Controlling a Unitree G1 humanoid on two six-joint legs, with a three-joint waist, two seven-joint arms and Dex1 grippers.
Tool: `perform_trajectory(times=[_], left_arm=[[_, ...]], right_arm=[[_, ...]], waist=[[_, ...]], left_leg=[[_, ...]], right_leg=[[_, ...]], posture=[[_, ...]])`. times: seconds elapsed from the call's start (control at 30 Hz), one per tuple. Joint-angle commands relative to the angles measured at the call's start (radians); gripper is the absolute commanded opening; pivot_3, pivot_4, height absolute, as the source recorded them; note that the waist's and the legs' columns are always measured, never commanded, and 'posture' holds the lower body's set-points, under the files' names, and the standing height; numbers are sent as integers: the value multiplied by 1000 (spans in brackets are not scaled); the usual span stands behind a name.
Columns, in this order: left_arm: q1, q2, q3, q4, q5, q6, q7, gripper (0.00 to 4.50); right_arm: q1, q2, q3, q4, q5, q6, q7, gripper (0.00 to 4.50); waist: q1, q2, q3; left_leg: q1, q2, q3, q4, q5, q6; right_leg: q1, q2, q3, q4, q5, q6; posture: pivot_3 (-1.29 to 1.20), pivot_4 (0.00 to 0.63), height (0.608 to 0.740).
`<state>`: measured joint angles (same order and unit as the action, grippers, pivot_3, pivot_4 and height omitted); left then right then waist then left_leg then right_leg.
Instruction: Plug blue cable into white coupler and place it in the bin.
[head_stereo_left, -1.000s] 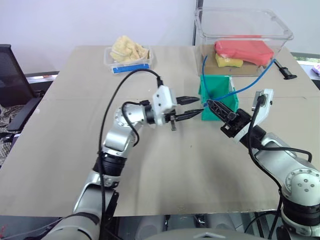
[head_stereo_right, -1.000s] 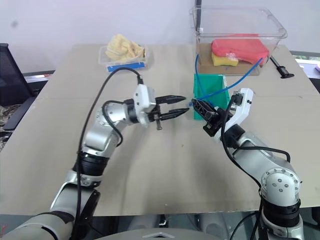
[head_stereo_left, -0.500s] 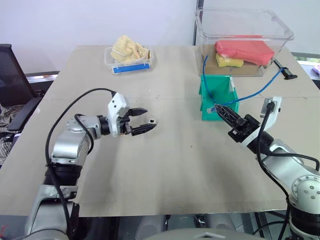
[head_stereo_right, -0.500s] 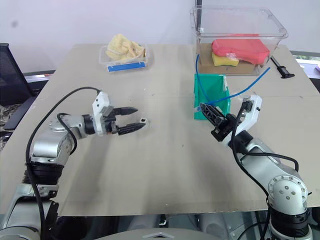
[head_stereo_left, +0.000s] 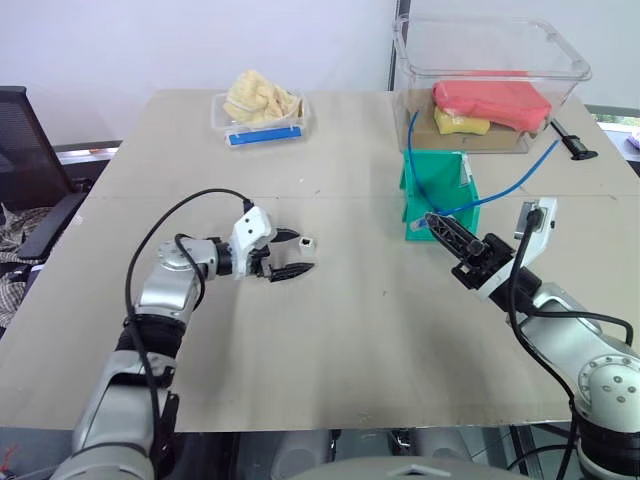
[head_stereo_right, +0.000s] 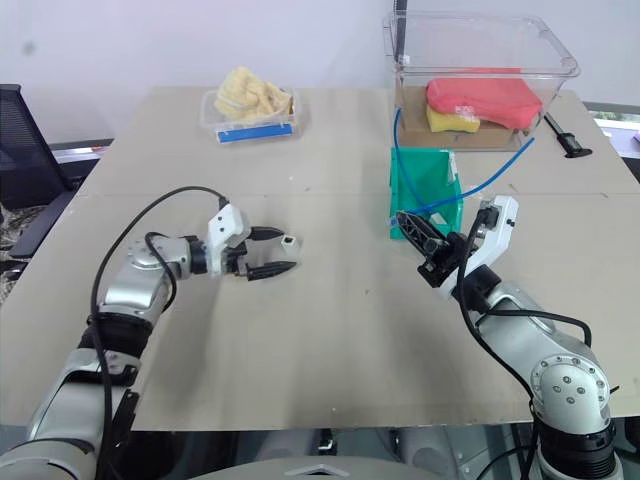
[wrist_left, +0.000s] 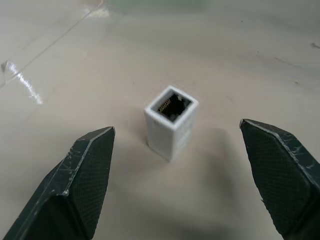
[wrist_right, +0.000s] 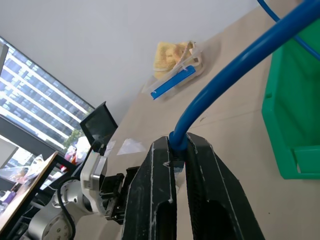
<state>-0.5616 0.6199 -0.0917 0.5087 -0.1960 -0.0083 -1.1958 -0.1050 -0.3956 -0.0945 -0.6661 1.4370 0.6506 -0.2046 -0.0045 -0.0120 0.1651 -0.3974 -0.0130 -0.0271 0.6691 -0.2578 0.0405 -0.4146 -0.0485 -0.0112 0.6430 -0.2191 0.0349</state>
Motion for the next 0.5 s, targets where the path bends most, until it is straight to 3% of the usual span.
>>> perform_trajectory(times=[0.03, 0.13, 0.2, 0.23, 0.33, 0.5], left_arm=[[-76, -24, -6, 97, 31, -90, -15, 4095], [-102, -33, -13, 157, 52, -137, -36, 3377], [-111, -34, -20, 193, 64, -165, -55, 2557], [-114, -36, -21, 204, 64, -170, -66, 1835], [-119, -39, -23, 223, 58, -178, -94, 607], [-115, -47, -7, 169, 16, -102, -124, 396]], right_arm=[[6, -6, -10, -61, 4, -24, -8, 0], [10, -9, -13, -68, 5, -26, -14, 0], [15, -12, -15, -73, 6, -27, -17, 0], [18, -14, -16, -75, 6, -27, -17, 0], [22, -22, -16, -79, 6, -29, -19, 0], [16, -43, -17, -80, -20, -28, 0, 0]], waist=[[-2, 0, 0], [-3, 0, 0], [-7, 0, 0], [-7, 0, 0], [-6, 0, 0], [-6, 0, 0]], left_leg=[[0, 0, 0, 0, 0, 0], [0, 0, -1, 0, 0, 0], [0, 0, 0, 0, 0, 0], [0, 0, 0, 0, 0, 0], [0, 0, -1, 0, 0, 0], [0, 0, 0, 0, 0, 0]], right_leg=[[0, 0, 0, 0, 0, 0], [0, 0, -1, 0, 0, 0], [0, 1, 0, 0, 0, 0], [0, 1, 0, 0, 0, 0], [0, 1, -1, 0, 0, 0], [0, 0, 0, 0, 0, 0]], posture=[[0, 150, 740], [0, 150, 740], [0, 150, 740], [0, 150, 740], [0, 150, 740], [0, 150, 740]])
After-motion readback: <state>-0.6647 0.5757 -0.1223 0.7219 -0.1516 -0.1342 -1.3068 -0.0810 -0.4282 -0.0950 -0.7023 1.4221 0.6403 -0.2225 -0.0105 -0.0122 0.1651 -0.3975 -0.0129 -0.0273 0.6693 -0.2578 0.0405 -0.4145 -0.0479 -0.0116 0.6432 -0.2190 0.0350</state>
